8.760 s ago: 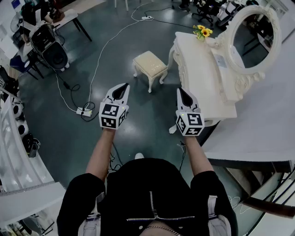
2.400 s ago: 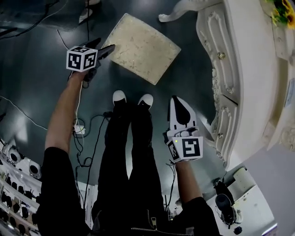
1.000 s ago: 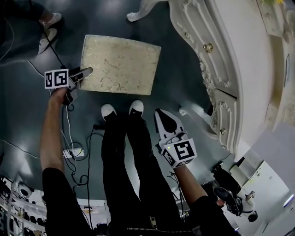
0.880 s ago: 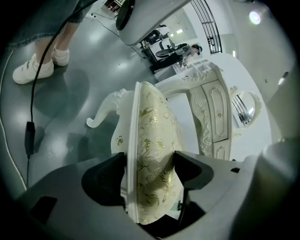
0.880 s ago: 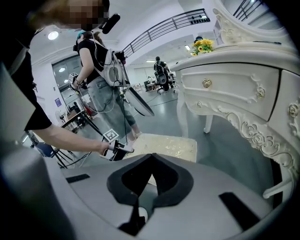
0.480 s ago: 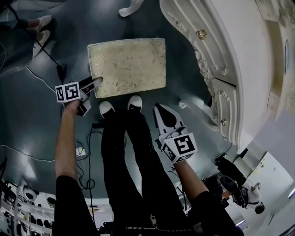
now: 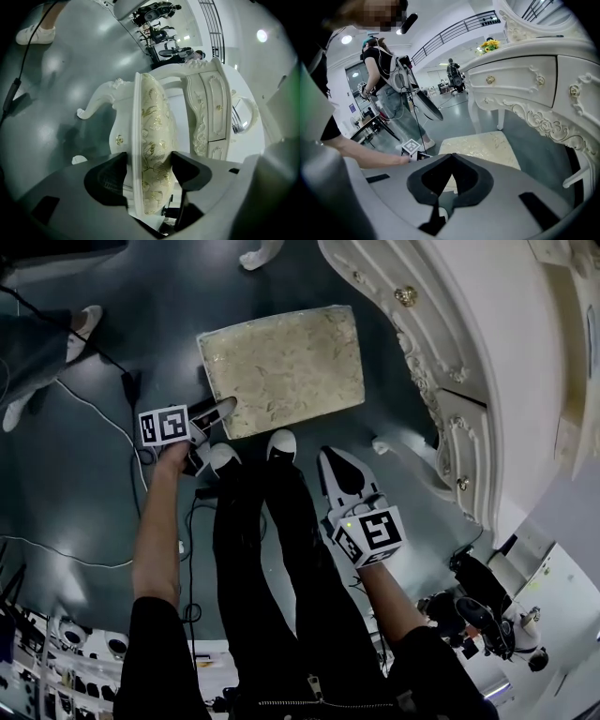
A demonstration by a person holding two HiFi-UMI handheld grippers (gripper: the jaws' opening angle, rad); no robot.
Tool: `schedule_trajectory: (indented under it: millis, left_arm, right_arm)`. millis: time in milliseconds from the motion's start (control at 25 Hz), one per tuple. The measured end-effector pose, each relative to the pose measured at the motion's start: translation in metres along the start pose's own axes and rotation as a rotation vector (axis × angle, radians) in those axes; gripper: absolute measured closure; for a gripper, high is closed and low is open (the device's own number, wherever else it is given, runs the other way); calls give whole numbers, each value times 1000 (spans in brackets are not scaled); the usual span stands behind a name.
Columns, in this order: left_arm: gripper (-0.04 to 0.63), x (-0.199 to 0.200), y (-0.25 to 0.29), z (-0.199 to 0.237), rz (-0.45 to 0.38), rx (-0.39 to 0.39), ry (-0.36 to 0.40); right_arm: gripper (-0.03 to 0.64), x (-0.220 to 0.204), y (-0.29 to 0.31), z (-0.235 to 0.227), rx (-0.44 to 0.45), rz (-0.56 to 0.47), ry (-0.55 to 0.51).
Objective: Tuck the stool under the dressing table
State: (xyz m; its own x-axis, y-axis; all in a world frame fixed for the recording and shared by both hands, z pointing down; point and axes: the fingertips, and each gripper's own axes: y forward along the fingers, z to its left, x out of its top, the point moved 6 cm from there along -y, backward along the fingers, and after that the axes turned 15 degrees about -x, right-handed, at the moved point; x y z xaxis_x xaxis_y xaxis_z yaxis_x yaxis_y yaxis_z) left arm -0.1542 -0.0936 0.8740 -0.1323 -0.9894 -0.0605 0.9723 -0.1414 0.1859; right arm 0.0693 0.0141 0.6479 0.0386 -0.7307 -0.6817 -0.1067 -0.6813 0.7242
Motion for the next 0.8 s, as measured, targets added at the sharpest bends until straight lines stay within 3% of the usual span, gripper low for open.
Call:
schedule_trajectory:
  millis: [800]
  left_arm:
    - [298,-6,123,-19,-14,-93,-24]
  right_arm:
    - [614,-5,3,-39,-21,-22,42]
